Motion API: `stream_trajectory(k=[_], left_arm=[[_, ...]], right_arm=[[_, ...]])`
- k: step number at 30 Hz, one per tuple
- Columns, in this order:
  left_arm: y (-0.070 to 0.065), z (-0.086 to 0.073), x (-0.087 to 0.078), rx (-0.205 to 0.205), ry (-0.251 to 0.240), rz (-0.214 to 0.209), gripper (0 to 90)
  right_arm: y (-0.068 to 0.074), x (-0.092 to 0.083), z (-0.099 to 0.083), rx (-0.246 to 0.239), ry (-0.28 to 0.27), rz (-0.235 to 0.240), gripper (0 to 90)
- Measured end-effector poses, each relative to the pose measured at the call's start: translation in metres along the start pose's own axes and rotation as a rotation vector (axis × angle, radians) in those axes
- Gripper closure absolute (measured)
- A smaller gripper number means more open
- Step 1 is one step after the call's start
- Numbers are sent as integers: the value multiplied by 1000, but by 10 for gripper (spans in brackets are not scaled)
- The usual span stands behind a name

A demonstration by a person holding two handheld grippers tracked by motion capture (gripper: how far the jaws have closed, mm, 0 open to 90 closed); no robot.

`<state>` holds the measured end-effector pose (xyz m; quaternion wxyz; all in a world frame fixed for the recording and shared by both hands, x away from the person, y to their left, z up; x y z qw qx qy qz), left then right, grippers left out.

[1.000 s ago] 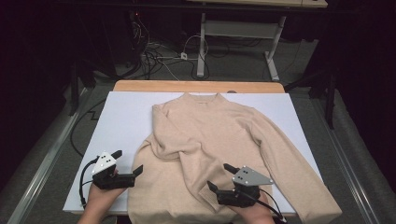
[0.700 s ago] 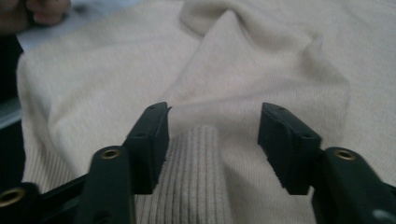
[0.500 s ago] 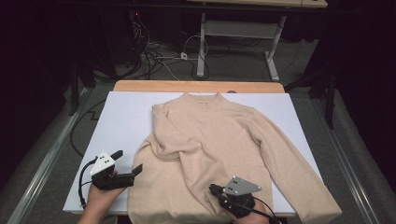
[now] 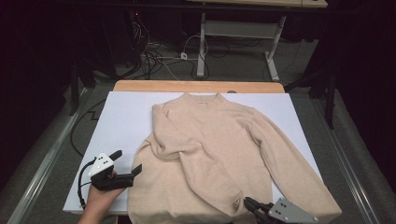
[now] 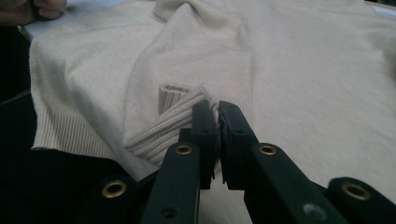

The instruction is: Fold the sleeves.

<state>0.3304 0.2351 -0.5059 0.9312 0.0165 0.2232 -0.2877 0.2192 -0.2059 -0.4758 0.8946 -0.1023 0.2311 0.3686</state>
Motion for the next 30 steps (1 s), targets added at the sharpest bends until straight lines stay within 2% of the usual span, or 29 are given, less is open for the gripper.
stream_trajectory(k=[2, 4, 6, 8, 11, 14, 16, 19, 21, 23, 25, 26, 27, 29, 30], left_arm=[[0, 0, 0, -4, -1, -2, 30], [0, 0, 0, -2, -5, -4, 30], [0, 0, 0, -3, -6, -1, 30], [0, 0, 0, -2, -2, 0, 30], [0, 0, 0, -2, -2, -1, 30], [0, 0, 0, -5, 0, -1, 30], [0, 0, 0, -5, -1, 0, 30], [0, 0, 0, -4, -4, 2, 30], [0, 0, 0, -2, -5, 2, 30], [0, 0, 0, -1, -5, 1, 30], [0, 0, 0, 1, -5, 1, 30], [0, 0, 0, 2, -5, 1, 30], [0, 0, 0, 3, -5, 2, 30], [0, 0, 0, 2, -5, 3, 30], [0, 0, -1, 1, -6, 3, 30]], right_arm=[[1, -7, -4, 9, -2, 2, 799], [6, -14, 0, 25, -35, 28, 696], [12, -15, 9, 2, -63, 42, 645], [17, -8, 19, -16, -72, 60, 635], [23, 13, 33, -46, -70, 99, 637], [30, 41, 38, -66, -42, 141, 643], [37, 63, 38, -77, -13, 175, 652], [49, 91, 29, -98, 60, 222, 660], [53, 99, 22, -124, 92, 220, 653], [54, 105, 18, -146, 119, 191, 638], [51, 109, 15, -151, 144, 162, 671], [49, 110, 14, -145, 143, 158, 734], [47, 110, 15, -141, 144, 158, 805], [46, 108, 16, -136, 134, 162, 873], [47, 103, 20, -129, 109, 178, 874]])
Point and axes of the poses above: each handheld gripper's, and its own axes: x roughly forward along the jaws, z roughly out of its top, y roughly to its left, the point moved 5 cm from there along x, roughly forward along the jaws, and after that the axes turned 1 degree about z, right-handed, at the moved point
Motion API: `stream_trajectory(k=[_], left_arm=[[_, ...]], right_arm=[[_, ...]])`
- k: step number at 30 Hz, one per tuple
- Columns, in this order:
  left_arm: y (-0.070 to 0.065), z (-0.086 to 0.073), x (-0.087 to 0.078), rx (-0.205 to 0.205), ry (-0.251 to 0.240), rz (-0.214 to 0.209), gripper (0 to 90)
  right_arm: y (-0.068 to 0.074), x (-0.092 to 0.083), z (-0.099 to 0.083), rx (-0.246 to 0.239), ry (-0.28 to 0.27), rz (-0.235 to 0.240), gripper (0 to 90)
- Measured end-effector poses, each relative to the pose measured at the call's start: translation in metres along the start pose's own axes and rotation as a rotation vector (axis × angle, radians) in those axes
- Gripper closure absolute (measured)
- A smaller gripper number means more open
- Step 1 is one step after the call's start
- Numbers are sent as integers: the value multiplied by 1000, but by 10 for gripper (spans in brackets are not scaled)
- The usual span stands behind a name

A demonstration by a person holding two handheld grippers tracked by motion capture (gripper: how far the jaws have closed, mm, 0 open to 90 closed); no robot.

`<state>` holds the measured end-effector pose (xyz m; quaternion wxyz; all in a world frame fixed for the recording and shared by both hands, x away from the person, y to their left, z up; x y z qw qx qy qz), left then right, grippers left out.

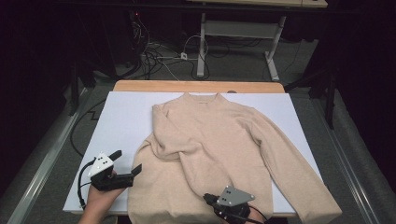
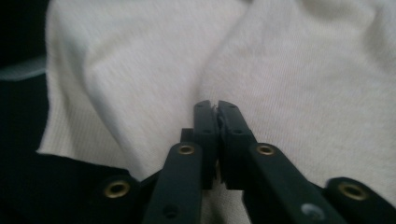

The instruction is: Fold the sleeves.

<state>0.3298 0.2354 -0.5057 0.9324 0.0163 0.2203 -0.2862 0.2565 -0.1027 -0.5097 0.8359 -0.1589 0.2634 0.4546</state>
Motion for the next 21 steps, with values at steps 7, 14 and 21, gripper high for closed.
stream_trajectory(k=[7, 14, 21], left_arm=[[0, 0, 0, -3, 1, 0, 30], [0, 0, 0, -4, 1, -3, 30], [1, 0, 1, -9, 5, -3, 30]], right_arm=[[17, -38, 14, -17, -116, 46, 871], [-11, -44, 6, 55, -129, -25, 663], [-62, -21, -19, 215, 8, -156, 550]])
Point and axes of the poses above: each handheld gripper's, and its own axes: x roughly forward along the jaws, z roughly out of its top, y roughly to its left, the point moved 5 cm from there along x, roughly forward along the jaws, and after that the axes turned 1 degree about z, right-handed, at the moved point
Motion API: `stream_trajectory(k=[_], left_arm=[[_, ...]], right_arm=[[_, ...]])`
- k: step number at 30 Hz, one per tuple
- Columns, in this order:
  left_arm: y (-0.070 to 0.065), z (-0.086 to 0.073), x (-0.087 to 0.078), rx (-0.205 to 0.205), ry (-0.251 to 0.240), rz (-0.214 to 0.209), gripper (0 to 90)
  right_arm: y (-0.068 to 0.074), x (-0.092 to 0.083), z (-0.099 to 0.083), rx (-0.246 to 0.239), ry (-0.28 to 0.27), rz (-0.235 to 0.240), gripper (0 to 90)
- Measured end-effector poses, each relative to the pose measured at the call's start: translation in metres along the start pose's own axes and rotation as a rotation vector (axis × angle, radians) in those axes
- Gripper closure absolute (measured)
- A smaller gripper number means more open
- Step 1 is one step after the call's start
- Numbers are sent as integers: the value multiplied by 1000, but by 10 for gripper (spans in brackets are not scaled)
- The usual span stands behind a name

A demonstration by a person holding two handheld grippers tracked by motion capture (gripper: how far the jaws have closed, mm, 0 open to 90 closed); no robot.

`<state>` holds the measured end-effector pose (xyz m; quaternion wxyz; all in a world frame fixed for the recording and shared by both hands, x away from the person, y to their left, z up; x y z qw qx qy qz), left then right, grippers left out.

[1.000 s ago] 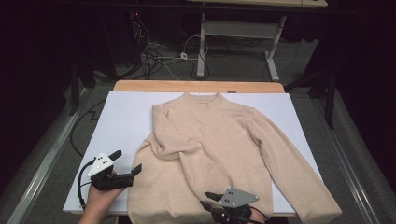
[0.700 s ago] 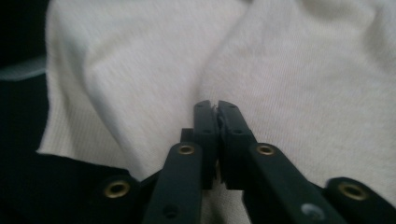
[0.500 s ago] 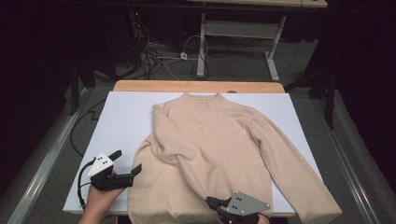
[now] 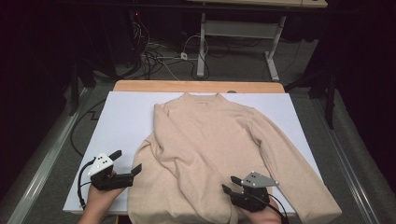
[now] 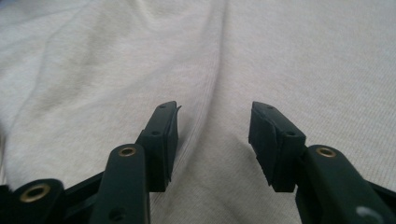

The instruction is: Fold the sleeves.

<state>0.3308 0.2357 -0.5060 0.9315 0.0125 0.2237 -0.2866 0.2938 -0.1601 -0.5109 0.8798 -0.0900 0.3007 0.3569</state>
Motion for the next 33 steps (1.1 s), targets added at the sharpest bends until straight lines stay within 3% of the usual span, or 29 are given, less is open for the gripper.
stream_trajectory(k=[3, 5, 6, 10, 13, 16, 19, 22, 25, 30, 33], left_arm=[[0, 0, 1, 1, 7, -2, 30], [0, 0, 1, -2, 13, -2, 30], [0, 0, 1, -3, 14, -1, 30], [2, 0, 4, -23, 39, 11, 32], [4, 1, 7, -41, 71, 12, 32], [5, 1, 9, -58, 95, 9, 32], [7, 3, 12, -51, 129, 21, 32], [6, 8, 13, -27, 121, 33, 29], [5, 17, 15, -30, 98, 25, 30], [1, 28, 22, -20, 80, 10, 30], [0, 33, 27, -22, 68, 10, 31]], right_arm=[[6, 4, -1, -43, 39, -5, 678], [10, 4, 0, -84, 28, 9, 862], [11, 2, 0, -84, 20, 11, 876], [10, -19, 7, -69, -52, 15, 880], [4, -34, 2, -66, -64, -3, 880], [-4, -38, -11, -21, -45, -9, 869], [-11, -38, -23, 24, -17, -17, 723], [-15, -47, -22, 57, -57, -16, 671], [-14, -55, -25, 42, -77, -17, 703], [4, -60, -33, 23, -88, 36, 721], [12, -58, -38, -16, -58, 10, 735]])
Point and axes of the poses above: each handheld gripper's, and its own axes: x roughly forward along the jaws, z roughly out of its top, y roughly to its left, the point moved 5 cm from there along x, roughly forward along the jaws, and after that the axes turned 1 degree about z, right-handed, at the moved point
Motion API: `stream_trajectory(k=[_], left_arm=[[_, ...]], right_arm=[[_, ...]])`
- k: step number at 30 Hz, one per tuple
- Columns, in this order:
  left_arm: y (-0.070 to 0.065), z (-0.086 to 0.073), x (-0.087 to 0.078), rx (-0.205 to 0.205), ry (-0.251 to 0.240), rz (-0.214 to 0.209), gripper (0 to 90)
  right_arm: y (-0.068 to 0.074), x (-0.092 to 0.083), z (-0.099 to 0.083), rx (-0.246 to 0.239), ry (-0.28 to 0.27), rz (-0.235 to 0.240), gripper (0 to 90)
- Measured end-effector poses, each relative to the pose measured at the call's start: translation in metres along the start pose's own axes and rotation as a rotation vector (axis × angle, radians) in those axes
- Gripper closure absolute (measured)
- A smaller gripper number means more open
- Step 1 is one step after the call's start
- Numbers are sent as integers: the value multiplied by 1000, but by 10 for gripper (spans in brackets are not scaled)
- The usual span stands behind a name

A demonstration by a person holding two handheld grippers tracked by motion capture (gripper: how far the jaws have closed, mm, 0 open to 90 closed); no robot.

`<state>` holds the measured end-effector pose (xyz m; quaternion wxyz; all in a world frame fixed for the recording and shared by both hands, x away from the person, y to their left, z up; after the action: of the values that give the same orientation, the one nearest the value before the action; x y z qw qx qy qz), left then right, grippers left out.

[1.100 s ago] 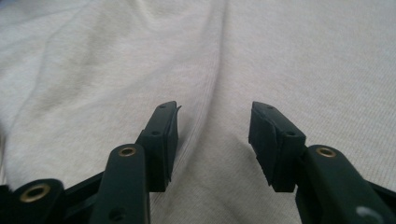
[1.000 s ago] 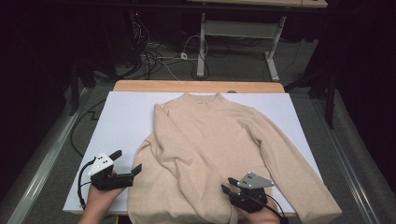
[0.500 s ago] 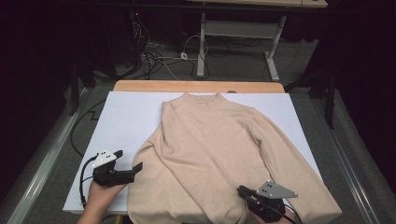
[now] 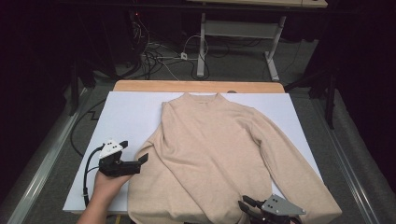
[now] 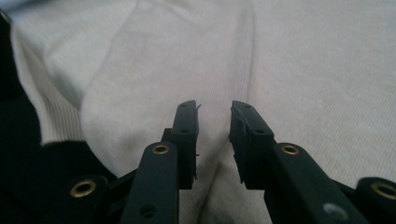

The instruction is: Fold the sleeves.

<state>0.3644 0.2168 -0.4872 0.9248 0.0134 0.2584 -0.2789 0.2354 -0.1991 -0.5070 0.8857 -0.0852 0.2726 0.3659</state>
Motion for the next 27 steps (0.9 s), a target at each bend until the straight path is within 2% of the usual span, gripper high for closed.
stream_trajectory(k=[1, 3, 5, 8, 11, 14, 16, 19, 21, 24, 27], left_arm=[[0, 1, 1, -3, -5, 1, 35], [2, 3, 6, -11, -8, 3, 58], [3, 3, 9, -11, -9, 7, 101], [3, 3, 14, 1, -1, 22, 176], [3, 1, 19, 10, 19, 12, 277], [1, -2, 24, 24, 41, 10, 356], [1, 3, 30, 31, 56, 32, 405], [6, 18, 46, 52, 100, 56, 478], [8, 28, 60, 61, 126, 57, 536], [8, 37, 85, 119, 164, 107, 620], [18, 44, 110, 82, 214, 143, 623]], right_arm=[[0, 2, -5, -2, 32, -15, 760], [-2, 2, -10, 20, 47, -21, 874], [-3, -5, -8, 21, 22, -20, 881], [-5, -14, -6, 24, -19, -45, 882], [-11, -9, -15, 51, 7, -66, 881], [-13, -7, -16, 52, 11, -72, 880], [-14, -6, -15, 38, 21, -77, 879], [-15, -4, -16, 34, 19, -69, 879], [-15, -4, -16, 41, 19, -61, 879], [-15, -2, -15, 39, 19, -55, 878], [-16, -1, -14, 40, 22, -48, 877]])
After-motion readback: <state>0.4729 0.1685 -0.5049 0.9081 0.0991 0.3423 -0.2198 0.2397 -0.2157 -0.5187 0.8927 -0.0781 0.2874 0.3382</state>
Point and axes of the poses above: each handheld gripper's, and its own axes: x roughly forward along the jaws, z roughly out of its top, y roughly to its left, the point moved 5 cm from there along x, roughly forward along the jaws, and after that the axes turned 1 degree about z, right-handed, at the moved point
